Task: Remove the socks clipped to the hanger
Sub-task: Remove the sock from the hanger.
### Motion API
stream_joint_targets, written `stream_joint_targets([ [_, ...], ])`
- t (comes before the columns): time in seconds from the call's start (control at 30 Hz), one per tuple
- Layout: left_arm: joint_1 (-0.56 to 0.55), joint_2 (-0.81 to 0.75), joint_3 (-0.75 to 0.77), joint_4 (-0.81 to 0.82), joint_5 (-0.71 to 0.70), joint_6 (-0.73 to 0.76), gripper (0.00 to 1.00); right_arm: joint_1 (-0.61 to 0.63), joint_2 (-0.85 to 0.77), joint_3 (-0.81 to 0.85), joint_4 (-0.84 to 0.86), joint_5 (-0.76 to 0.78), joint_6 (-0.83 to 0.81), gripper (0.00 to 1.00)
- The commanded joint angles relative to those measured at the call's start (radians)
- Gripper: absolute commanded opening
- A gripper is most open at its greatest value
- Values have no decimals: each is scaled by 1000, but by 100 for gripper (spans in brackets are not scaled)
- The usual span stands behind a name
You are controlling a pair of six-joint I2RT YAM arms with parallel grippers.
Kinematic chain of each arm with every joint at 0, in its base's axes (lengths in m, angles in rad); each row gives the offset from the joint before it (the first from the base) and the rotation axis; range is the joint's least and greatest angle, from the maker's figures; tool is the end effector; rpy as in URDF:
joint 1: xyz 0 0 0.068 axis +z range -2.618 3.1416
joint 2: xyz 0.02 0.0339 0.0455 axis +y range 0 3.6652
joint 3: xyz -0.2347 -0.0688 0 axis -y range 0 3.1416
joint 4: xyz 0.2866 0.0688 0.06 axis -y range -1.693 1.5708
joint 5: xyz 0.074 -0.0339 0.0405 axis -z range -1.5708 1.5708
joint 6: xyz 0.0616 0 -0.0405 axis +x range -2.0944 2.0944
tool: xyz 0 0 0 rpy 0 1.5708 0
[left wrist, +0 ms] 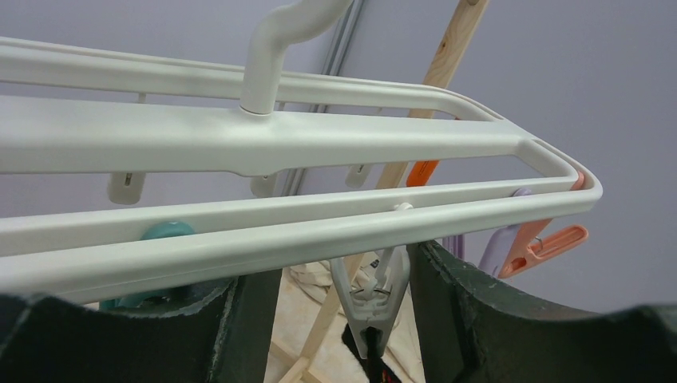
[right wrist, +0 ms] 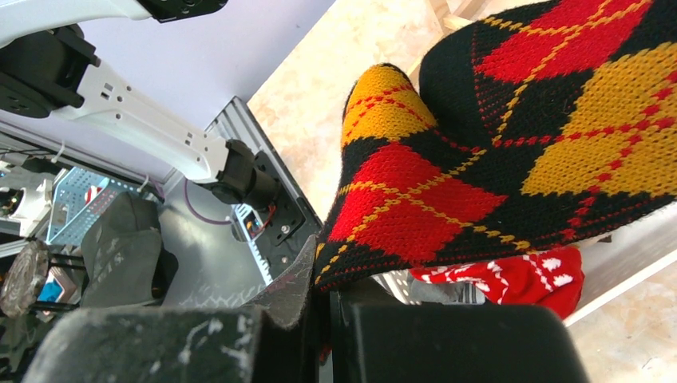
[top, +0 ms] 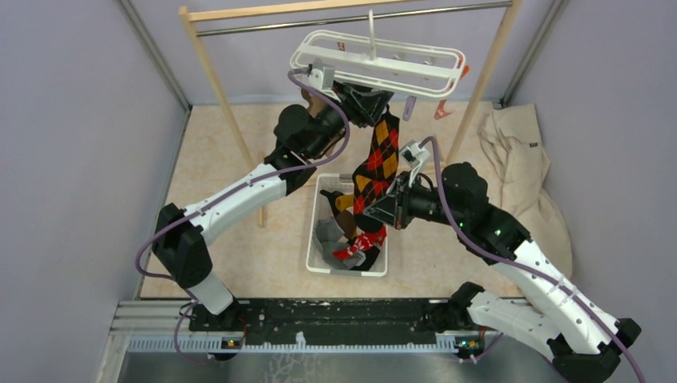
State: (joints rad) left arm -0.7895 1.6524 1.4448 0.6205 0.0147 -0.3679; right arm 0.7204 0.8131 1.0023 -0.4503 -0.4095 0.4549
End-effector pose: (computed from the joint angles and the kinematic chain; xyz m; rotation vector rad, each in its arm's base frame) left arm 0.3206 -0.3245 0.4015 0.2686 1.1896 -1.0279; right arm 0.1755 0.1866 0.3631 -0.5687 1.8997 1.1721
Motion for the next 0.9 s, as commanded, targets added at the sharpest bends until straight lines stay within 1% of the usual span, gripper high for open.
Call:
stream_joint_targets([
  [0.0,3,13,36,20,-5,-9,64,13,-25,22,24,11,-7,0],
  [0.17,5,18,42,18,-5,-9,60,13,-20,21,21,12,-12,0],
  [0.3,5,20,50,13,-5,-8,55,13,-19,18,25,8,-14,0],
  [0.37,7,22,57,9,-5,-8,49,13,-15,17,24,10,-13,0],
  [0.47,7,27,71,-1,-5,-9,37,12,-16,16,22,9,-14,0],
  [0.63,7,28,79,-9,-2,-11,25,12,-19,6,29,7,-15,0],
  [0.77,9,26,83,-21,1,-9,10,13,-23,-6,38,5,-10,0],
  [0.87,9,20,80,-23,3,-8,7,12,-23,-17,46,5,-7,0],
])
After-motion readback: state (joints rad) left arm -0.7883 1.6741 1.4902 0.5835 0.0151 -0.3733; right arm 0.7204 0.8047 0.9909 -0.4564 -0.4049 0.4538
